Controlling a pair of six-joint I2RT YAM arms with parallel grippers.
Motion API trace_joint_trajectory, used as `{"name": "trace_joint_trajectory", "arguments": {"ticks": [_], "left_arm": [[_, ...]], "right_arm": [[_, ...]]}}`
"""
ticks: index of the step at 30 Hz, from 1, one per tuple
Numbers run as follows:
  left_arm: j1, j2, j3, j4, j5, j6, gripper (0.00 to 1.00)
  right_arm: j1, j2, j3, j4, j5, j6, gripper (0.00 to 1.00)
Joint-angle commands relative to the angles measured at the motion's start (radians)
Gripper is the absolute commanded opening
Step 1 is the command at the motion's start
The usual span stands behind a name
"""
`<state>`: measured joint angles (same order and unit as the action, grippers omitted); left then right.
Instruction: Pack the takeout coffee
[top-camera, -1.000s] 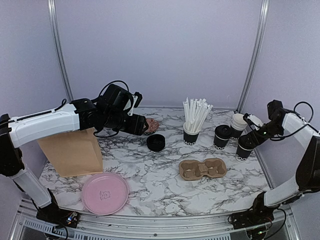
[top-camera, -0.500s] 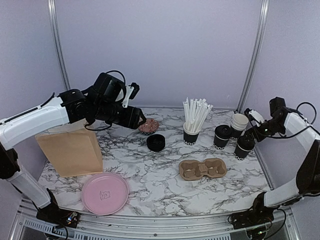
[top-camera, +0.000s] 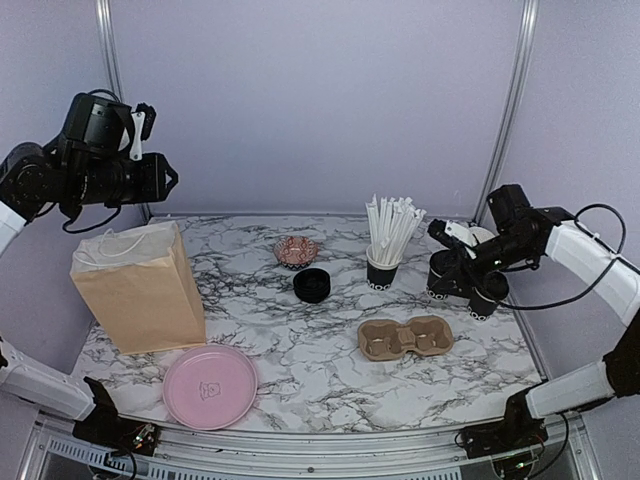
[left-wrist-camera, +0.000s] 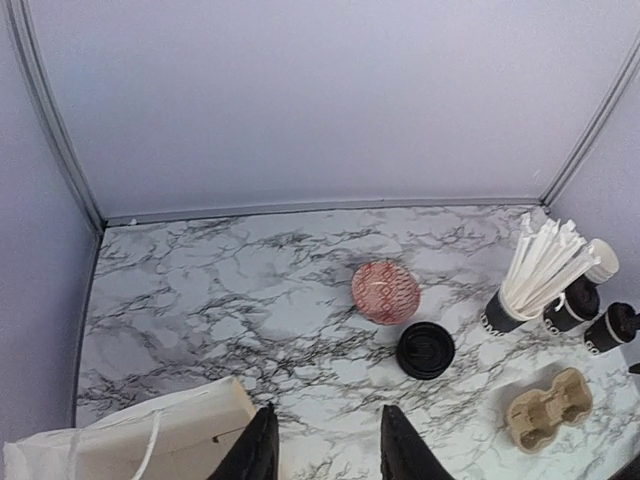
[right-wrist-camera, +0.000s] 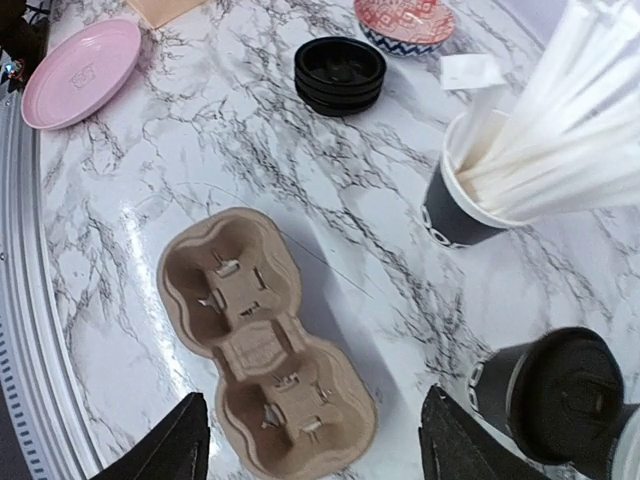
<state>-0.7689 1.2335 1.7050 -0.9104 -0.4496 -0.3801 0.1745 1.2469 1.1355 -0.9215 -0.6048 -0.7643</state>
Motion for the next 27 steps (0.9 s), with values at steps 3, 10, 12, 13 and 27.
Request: {"name": "trace_joint_trajectory", "arguments": {"ticks": [3, 10, 12, 13, 27], "left_arm": [[0.064, 0.053, -0.080, -0.175, 0.078, -0.105, 0.48], [0.068, 0.100, -0.153, -0.188, 0.144, -0.120, 0.63], [0.068, 0.119, -0.163, -0.189, 0.161, -0.119, 0.65], [0.068, 0.132, -0.166, -0.190, 0.169, -0.117, 0.65], [0.036, 0.255, -0.107, -0.128, 0.291, -0.084, 0.21]], "right_arm": [[0.179, 0.122, 0.002, 0.018, 0.081, -0.081, 0.64], [0.309, 0.160, -0.072, 0.035, 0.206, -0.197, 0.63], [0.318, 0.163, -0.077, 0.044, 0.200, -0.189, 0.63], [0.322, 0.160, -0.078, 0.048, 0.196, -0.184, 0.63], [0.329, 0.153, -0.101, 0.081, 0.209, -0.149, 0.63]]}}
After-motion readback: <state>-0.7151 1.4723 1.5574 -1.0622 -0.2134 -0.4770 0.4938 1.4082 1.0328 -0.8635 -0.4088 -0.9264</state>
